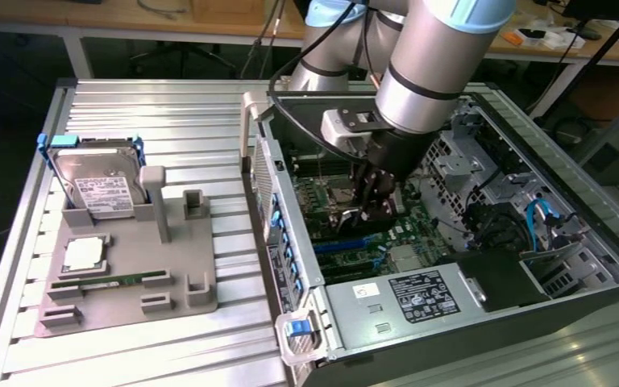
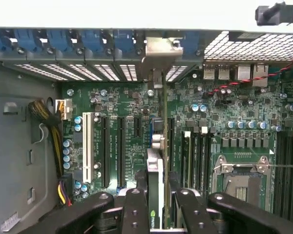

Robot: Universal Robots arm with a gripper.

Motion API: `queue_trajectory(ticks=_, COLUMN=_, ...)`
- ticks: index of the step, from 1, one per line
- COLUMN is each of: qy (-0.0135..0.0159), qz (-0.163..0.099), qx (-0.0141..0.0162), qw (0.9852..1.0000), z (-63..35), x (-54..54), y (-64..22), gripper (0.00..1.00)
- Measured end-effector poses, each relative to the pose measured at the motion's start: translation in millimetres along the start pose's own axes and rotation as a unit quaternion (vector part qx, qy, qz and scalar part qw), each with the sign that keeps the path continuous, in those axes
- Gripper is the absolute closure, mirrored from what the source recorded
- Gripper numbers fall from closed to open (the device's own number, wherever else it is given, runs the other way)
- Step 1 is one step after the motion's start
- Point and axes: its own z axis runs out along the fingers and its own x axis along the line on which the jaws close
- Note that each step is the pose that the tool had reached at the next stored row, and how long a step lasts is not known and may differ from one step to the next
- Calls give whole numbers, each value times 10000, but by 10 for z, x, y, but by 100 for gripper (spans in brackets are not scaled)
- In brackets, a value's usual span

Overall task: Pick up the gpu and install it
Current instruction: 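Insert the gpu into the slot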

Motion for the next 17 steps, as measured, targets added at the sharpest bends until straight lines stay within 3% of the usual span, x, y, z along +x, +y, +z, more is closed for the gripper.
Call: queue_trajectory(ticks=17, qy=0, qz=0, qx=0, qw=10000, z=41, x=6, y=5, gripper=73)
